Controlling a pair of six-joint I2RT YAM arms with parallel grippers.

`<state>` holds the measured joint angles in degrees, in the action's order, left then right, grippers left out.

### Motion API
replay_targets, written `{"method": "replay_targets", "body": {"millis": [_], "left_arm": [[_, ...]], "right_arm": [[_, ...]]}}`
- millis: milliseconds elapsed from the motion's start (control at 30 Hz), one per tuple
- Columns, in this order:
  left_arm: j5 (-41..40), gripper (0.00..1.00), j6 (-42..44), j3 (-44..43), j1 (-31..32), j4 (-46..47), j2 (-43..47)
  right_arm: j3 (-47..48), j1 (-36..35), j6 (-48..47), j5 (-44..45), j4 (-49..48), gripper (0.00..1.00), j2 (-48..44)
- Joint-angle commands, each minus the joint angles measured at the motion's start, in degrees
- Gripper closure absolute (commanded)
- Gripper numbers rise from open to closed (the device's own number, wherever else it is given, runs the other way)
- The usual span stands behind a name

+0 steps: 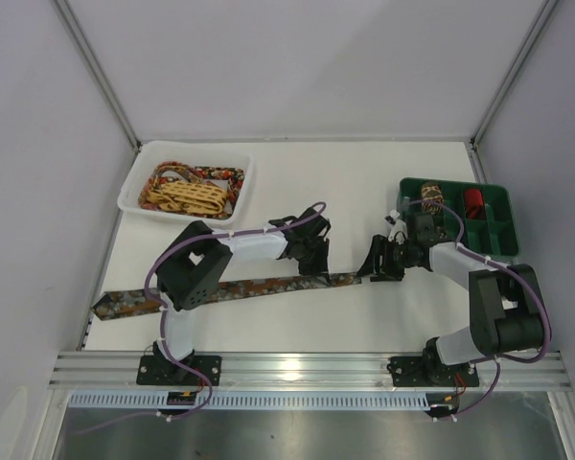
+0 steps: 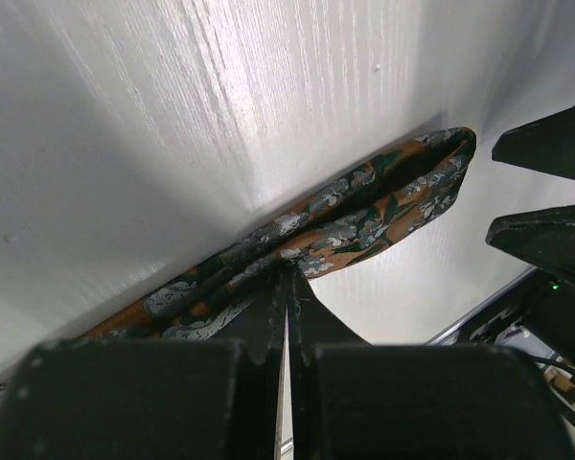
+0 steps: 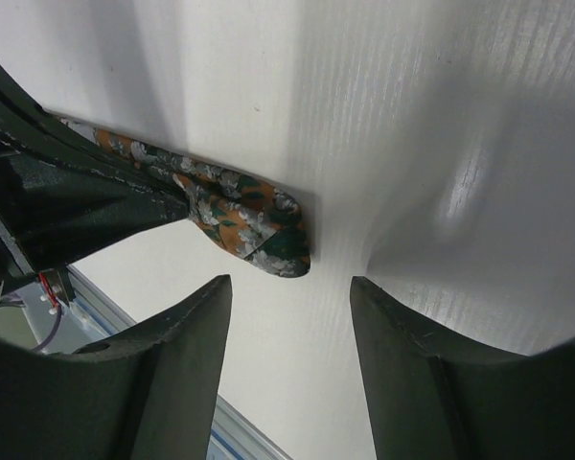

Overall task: Roll the ties
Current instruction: Roll the tie

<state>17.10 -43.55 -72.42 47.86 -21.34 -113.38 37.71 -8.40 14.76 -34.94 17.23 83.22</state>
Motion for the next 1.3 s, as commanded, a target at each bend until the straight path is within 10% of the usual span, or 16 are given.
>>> {"method": "replay_targets", "body": {"millis": [0, 467, 600, 1033, 1267], "left_arm": [[-0.76, 1.00, -0.05, 1.49, -0.48, 1.22, -0.26], [1.44, 1.00, 1.19, 1.06, -2.33, 1.48, -1.05], [1.70, 1.00, 1.45, 0.97, -2.33, 1.13, -1.66], [2.23, 0.99, 2.59, 0.88, -2.42, 0.60, -2.46], [2.15, 1.00, 2.77, 0.70, -2.50, 0.34, -2.19]], "right_arm": [[-0.01, -0.21, -0.88, 0.31, -1.76, 0.42, -0.26], [5.88, -4.60, -3.77, 2.86, 0.08, 0.50, 6.43], [6.93, -4.60, -4.13, 2.07, -0.09, 0.67, 7.66], [8.60, -4.78, -4.13, 2.24, -0.97, 0.54, 10.38], [7.55, -6.71, -3.25, 1.71, -2.20, 0.75, 10.56]]}}
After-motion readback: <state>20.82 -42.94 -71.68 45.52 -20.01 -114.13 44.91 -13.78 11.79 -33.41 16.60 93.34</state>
